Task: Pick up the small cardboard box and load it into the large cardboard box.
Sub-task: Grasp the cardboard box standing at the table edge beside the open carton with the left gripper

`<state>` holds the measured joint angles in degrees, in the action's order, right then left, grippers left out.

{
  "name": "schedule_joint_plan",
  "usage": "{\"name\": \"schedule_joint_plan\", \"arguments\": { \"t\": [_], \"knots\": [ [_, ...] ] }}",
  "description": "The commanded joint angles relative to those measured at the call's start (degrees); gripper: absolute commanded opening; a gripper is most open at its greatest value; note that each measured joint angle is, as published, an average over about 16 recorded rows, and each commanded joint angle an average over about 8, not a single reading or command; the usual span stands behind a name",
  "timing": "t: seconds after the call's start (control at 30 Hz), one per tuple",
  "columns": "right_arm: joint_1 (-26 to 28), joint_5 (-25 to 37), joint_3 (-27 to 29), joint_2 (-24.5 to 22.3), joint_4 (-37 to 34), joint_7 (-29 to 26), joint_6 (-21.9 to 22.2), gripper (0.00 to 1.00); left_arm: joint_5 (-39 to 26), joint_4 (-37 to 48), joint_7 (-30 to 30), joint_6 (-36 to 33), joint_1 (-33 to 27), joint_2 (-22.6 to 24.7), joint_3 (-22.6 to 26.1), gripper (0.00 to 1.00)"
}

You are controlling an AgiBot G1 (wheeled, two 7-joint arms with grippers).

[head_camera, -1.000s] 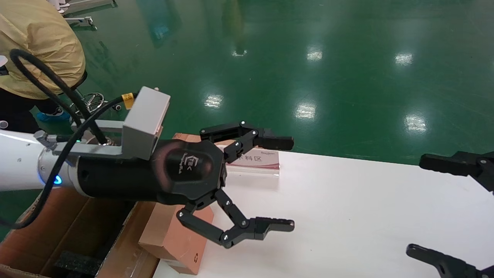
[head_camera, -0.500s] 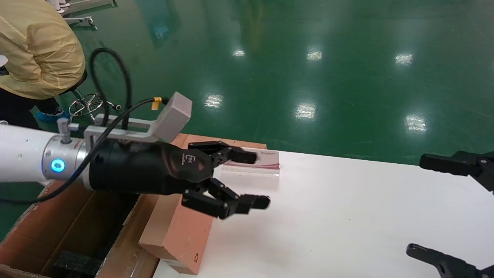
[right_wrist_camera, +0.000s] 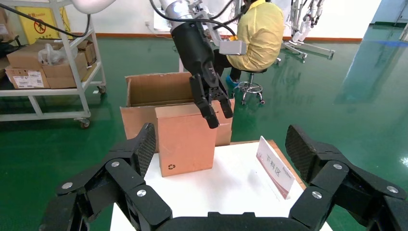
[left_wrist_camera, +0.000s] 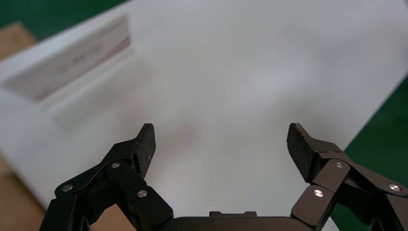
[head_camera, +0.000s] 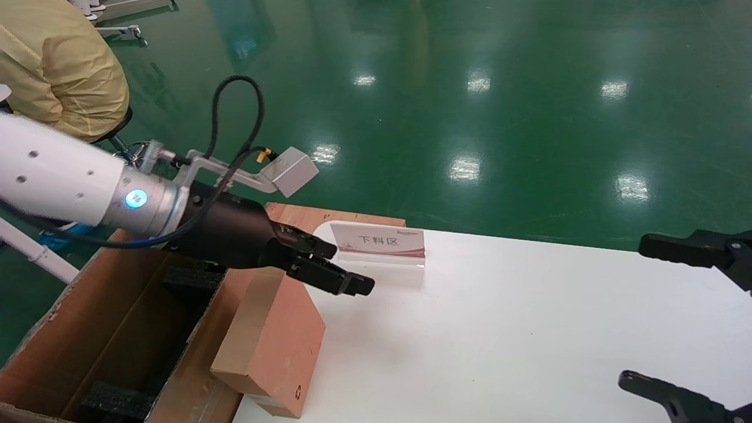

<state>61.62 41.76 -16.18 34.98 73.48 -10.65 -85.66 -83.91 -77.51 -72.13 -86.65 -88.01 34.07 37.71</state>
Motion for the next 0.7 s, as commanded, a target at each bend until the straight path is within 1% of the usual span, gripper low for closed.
{"name": "schedule_joint_plan", "arguments": {
  "t": [0.03, 0.2, 0.33, 0.53, 0.7],
  "knots": [
    [0.0, 0.0, 0.0, 0.0, 0.0, 0.0, 0.0, 1.00, -3.5, 0.0, -4.2, -1.7, -2.4, 1.2, 1.7, 1.00],
    [0.0, 0.0, 0.0, 0.0, 0.0, 0.0, 0.0, 1.00, -10.1, -0.1, -8.6, -3.2, -7.8, 4.3, 7.4, 1.00],
    [0.0, 0.0, 0.0, 0.0, 0.0, 0.0, 0.0, 1.00, -13.6, -0.2, -11.1, -3.5, -12.0, 6.5, 12.7, 1.00],
    [0.0, 0.0, -0.1, 0.0, 0.0, 0.0, 0.0, 1.00, -16.5, -0.2, -15.8, -4.0, -18.4, 8.8, 21.3, 1.00],
    [0.0, -0.1, -0.1, 0.0, 0.0, 0.0, 0.0, 1.00, -16.9, -0.3, -20.2, -4.1, -24.1, 10.6, 29.3, 1.00]
  ]
}}
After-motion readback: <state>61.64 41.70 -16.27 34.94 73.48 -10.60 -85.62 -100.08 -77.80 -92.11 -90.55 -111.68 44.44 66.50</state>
